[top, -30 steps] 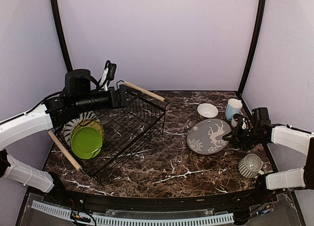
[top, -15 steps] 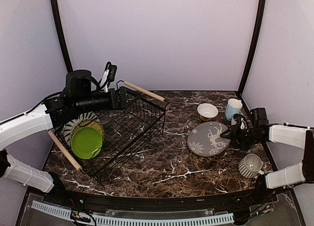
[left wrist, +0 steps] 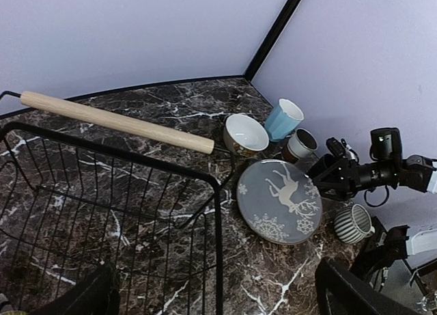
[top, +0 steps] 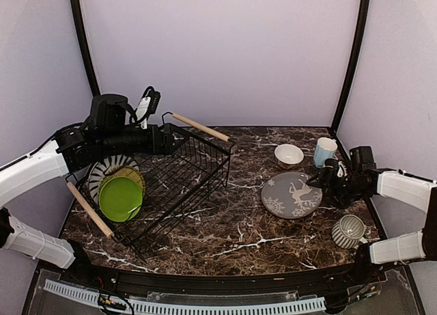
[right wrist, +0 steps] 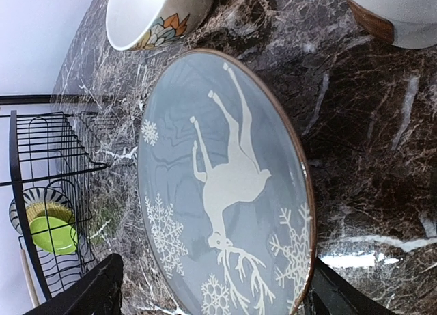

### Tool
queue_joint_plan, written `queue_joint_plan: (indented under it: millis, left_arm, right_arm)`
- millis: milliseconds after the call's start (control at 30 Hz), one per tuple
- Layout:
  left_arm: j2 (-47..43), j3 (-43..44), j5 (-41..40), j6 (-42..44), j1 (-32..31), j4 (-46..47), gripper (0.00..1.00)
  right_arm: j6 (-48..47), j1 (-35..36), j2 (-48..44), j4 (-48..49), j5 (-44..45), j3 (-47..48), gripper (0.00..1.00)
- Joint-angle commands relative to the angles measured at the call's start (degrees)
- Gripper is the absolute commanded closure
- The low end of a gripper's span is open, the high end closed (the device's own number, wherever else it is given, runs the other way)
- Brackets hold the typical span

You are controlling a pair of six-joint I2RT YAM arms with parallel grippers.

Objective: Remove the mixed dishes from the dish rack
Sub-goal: Place the plate at the center of the board.

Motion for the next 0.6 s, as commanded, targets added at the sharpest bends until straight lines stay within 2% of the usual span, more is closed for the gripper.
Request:
queue_joint_plan:
  millis: [0,100,267,367,467,567]
  left_arm:
    - [-2.2,5.4,-11.6,6.2,0.7,-13.9,0.01]
    - [-3.4,6.9,-15.0,8.0,3.2,-20.7,0.01]
    - [-7.0,6.7,-15.4,9.8,11.1,-26.3,0.01]
    - [-8.5,7.1,-18.1,11.5,13.1,-30.4,0.01]
    - [-8.0,8.2,-22.0,13.1,15.1,-34.3,0.01]
    - [-6.1,9.3,-21.3,14.2,17.9,-38.2,0.01]
  right_arm:
    - [-0.9,0.0,-2.4,-1.2,2.0,2.9,0.12]
    - [-1.0,0.0,-3.5,-1.5,1.6,3.3,0.1]
    - [-1.1,0.1,-4.2,-2.1,0.0,4.3,0.09]
    - [-1.1,0.3,-5.1,-2.2,-0.8,4.7,0.09]
    - [-1.3,0.4,-6.2,-2.7,-1.7,5.3,0.08]
    - [-1.8,0.4,-7.6,-1.9,-3.4,5.9,0.05]
